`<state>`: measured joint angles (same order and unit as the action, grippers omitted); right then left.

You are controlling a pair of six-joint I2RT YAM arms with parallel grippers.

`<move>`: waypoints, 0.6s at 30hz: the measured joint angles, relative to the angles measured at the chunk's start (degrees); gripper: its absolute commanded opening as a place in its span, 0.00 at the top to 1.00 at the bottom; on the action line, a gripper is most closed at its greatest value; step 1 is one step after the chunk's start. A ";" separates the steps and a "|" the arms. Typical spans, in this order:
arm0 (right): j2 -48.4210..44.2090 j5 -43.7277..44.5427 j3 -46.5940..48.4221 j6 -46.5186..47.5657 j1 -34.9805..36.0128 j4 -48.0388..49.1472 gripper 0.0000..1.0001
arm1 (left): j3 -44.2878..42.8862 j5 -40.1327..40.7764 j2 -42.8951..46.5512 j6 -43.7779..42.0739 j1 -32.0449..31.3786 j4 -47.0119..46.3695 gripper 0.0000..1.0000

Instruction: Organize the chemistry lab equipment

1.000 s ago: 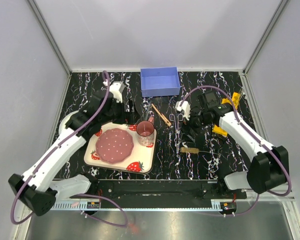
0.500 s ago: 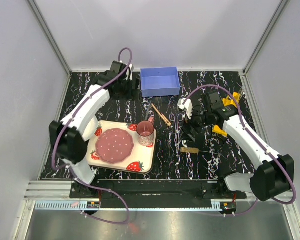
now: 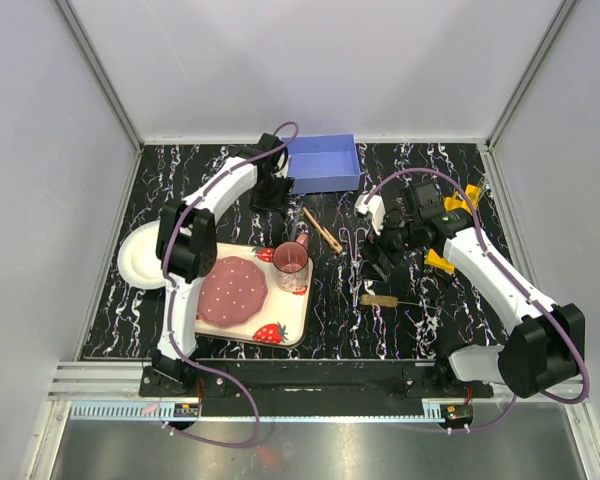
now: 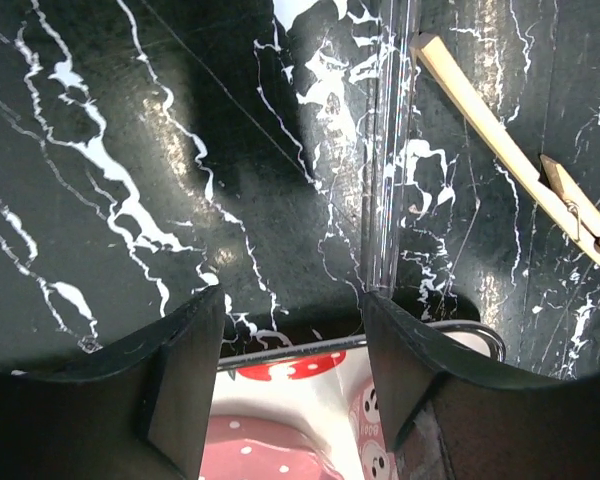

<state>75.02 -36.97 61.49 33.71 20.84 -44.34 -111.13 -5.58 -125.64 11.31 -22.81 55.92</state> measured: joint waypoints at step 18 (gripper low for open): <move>0.92 -0.26 0.00 -0.68 0.00 0.17 0.00 | -7.17 -5.16 -10.97 0.96 -0.68 -2.47 0.30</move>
<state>75.94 -37.23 61.49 33.04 20.84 -44.16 -118.30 -10.74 -136.62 12.27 -23.49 53.45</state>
